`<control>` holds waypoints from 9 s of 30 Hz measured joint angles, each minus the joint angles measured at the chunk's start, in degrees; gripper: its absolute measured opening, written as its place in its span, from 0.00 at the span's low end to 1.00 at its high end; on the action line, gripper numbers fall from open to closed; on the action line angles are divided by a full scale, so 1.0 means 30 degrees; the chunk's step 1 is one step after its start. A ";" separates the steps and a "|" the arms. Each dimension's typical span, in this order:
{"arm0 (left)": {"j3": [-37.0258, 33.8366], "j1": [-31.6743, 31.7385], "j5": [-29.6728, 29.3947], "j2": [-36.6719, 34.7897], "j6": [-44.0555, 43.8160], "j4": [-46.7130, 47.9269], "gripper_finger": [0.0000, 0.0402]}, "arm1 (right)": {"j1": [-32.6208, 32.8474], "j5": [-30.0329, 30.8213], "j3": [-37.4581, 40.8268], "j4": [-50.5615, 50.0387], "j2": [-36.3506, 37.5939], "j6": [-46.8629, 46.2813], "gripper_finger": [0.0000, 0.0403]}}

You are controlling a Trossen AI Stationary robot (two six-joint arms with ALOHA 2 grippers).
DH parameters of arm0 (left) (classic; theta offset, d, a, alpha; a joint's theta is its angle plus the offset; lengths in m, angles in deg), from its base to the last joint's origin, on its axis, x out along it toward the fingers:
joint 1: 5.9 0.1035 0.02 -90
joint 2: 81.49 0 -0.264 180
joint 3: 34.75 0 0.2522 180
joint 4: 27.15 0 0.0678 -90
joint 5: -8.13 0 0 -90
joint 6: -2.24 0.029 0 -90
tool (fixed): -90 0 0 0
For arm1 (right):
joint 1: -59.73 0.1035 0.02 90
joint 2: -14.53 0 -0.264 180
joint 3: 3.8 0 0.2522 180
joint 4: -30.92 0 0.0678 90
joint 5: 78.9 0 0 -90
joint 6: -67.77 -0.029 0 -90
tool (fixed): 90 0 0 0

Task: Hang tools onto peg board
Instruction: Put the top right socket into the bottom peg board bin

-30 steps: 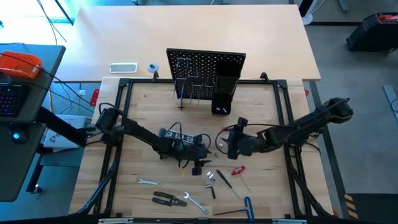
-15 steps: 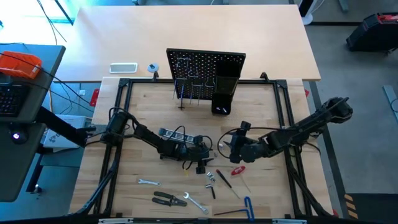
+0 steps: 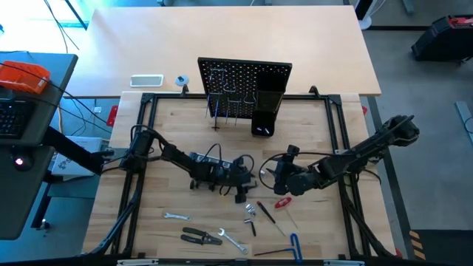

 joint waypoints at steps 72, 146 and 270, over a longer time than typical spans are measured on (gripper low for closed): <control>0.0789 0.3038 0.9770 -0.6123 0.0987 0.4554 0.18 | 0.3422 0.1209 0.0015 0.4541 0.0404 0.7087 0.43; 0.0794 0.4410 1.5147 -0.6127 -0.2535 0.2576 0.36 | 0.1501 0.2620 -0.0007 1.1572 -0.3738 1.4058 0.10; 0.1189 -0.4064 0.1534 -0.1167 0.0112 0.6526 0.18 | 0.2669 -0.6225 0.0007 0.8721 -0.5588 0.2789 0.48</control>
